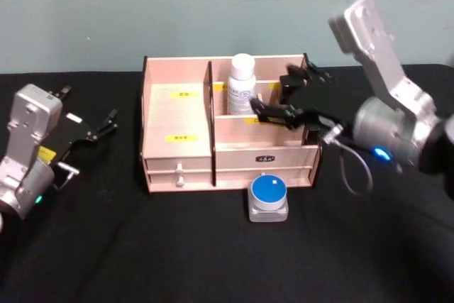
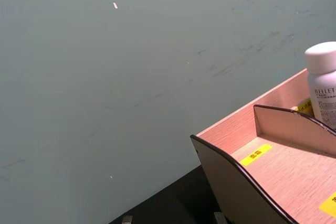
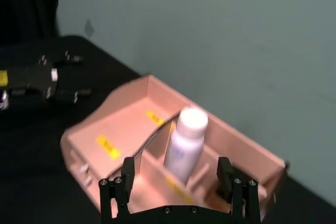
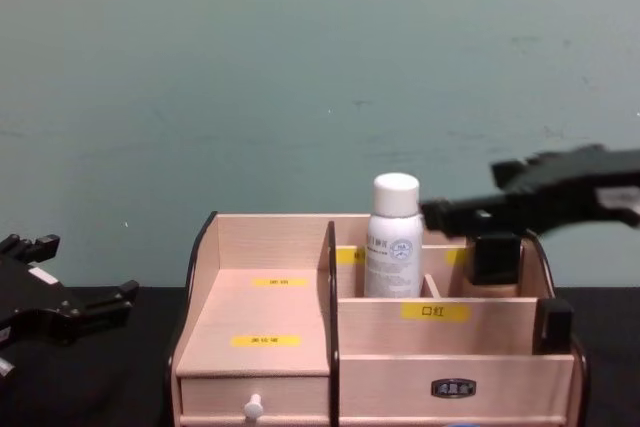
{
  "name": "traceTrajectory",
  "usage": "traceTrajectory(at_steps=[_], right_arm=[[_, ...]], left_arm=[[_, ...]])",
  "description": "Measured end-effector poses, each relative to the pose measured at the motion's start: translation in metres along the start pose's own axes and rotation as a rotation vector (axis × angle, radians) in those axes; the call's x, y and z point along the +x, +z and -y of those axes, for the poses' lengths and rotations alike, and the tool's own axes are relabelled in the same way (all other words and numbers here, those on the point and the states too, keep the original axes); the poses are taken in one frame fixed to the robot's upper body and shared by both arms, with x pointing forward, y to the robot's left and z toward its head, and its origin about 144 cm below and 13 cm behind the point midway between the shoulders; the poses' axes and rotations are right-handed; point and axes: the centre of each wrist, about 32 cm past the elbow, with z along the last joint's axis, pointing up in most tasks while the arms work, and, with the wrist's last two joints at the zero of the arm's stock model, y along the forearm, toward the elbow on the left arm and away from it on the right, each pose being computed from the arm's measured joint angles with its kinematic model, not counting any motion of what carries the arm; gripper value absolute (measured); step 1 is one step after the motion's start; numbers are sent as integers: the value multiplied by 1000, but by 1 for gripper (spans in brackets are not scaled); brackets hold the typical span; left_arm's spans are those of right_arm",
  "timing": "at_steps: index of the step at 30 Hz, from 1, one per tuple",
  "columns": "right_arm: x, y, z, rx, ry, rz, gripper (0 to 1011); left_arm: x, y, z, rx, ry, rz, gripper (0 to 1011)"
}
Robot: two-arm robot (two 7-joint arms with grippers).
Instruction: Pick up the facial cleanser and watermelon frost from the table and place them into the tiered storage box.
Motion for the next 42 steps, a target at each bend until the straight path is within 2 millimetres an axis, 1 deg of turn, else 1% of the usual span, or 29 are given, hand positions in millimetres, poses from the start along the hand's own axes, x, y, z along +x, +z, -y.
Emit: traceTrajectory(at_steps=[3, 6, 9, 10, 14, 17, 22, 24, 27, 42], right_arm=[[-6, -3, 15, -22, -4, -2, 1002], [-17, -10, 38, -54, -6, -14, 1002], [-24, -17, 49, -77, 1, -23, 1002], [-28, -21, 56, -90, 6, -28, 1002], [-35, -29, 65, -113, 13, -40, 1003], [-43, -42, 72, -147, 13, -57, 1002], [-48, -56, 70, -190, 0, -72, 1002], [-51, -63, 66, -211, -4, -77, 1002], [-53, -69, 60, -226, -1, -83, 1003], [-56, -76, 41, -227, 28, -100, 1002]], left_arm=[[0, 0, 0, 0, 0, 0, 1001], [0, 0, 0, 0, 0, 0, 1001], [0, 0, 0, 0, 0, 0, 1001], [0, 0, 0, 0, 0, 0, 1001], [0, 0, 0, 0, 0, 0, 1001], [0, 0, 0, 0, 0, 0, 1001], [0, 0, 0, 0, 0, 0, 1001], [0, 0, 0, 0, 0, 0, 1001], [0, 0, 0, 0, 0, 0, 1001], [0, 0, 0, 0, 0, 0, 1001]])
